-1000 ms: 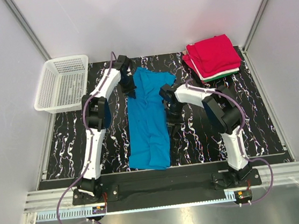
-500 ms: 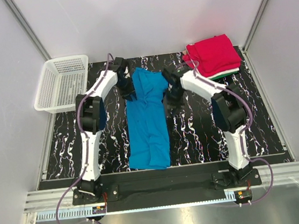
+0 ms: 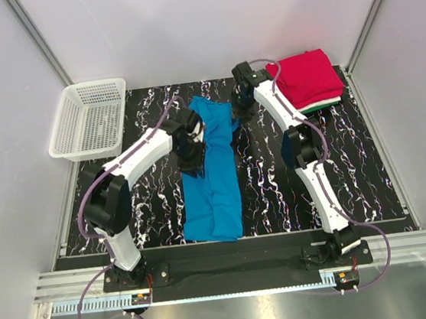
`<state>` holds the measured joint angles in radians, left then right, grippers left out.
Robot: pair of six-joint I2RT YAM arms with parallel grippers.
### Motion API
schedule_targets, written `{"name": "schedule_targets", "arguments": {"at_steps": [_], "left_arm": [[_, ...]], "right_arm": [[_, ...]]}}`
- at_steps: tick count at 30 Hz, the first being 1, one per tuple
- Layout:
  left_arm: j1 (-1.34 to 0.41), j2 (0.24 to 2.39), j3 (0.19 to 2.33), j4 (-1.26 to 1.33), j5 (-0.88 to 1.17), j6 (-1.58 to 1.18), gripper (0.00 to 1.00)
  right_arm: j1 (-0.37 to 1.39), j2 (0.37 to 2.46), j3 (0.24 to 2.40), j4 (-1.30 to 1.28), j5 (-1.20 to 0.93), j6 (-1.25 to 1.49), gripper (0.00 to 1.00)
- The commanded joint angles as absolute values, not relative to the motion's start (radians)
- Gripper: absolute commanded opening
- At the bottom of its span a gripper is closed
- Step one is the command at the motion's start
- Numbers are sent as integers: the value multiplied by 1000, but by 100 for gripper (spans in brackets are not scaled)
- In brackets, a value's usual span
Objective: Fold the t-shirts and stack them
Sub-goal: Fold the tshirt
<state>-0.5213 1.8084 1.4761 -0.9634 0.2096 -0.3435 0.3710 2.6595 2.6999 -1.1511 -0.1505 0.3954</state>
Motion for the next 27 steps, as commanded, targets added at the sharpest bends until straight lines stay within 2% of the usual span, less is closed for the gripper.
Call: {"name": "schedule_targets", "arguments": {"at_steps": [1, 8, 13, 27], "left_arm": [[-561, 1760, 1381, -942, 146, -325, 35], [-574, 1769, 1341, -925, 130, -318, 35], [-595, 1773, 1324, -927, 143, -319, 25], [-653, 1756, 1279, -917, 137, -342, 28]], "right_arm": [[362, 2684, 2637, -1126, -215, 400, 37], [362, 2753, 2698, -1123, -222, 413, 38], [362, 2758, 2663, -1109, -227, 414, 38], [361, 2596, 2695, -1074, -238, 405, 40]]}}
